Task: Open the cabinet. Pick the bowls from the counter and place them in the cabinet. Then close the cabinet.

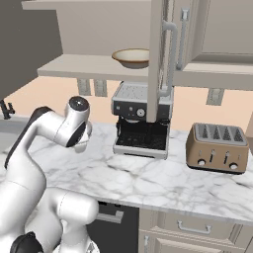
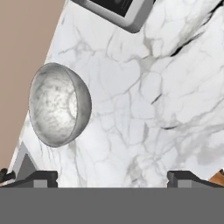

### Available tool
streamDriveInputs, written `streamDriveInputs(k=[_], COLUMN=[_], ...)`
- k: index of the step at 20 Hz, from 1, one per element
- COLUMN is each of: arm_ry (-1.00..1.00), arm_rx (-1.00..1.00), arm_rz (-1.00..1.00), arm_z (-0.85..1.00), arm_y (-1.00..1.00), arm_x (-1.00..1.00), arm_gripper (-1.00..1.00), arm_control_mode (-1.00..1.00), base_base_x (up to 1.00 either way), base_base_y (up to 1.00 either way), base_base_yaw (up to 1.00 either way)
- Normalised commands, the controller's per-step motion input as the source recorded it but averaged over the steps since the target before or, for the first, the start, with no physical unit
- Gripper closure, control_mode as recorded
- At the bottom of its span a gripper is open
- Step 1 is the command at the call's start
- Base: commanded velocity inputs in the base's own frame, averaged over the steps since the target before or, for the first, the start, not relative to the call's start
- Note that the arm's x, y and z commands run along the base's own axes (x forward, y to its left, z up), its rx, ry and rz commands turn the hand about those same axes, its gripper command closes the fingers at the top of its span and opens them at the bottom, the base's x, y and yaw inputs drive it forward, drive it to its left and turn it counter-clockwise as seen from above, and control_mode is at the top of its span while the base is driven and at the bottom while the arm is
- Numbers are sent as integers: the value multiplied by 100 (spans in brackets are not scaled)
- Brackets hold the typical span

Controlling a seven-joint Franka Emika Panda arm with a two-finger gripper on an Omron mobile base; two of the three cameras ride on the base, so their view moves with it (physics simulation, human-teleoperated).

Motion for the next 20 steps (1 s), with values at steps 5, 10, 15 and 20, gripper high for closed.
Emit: streamDriveInputs(k=[5,10,15,20], arm_ry=[2,1,0,0], arm_rx=[0,0,0,-1], arm_rz=[5,6,6,4], arm_z=[-15,-16,-19,-15], arm_y=[0,3,13,22], arm_x=[45,42,32,20], arm_gripper=[-100,-100,-100,-100], arm_control_mode=[-100,-100,-100,-100], base_base_x=[0,0,0,0], base_base_y=[0,0,0,0], base_base_yaw=[0,0,0,0])
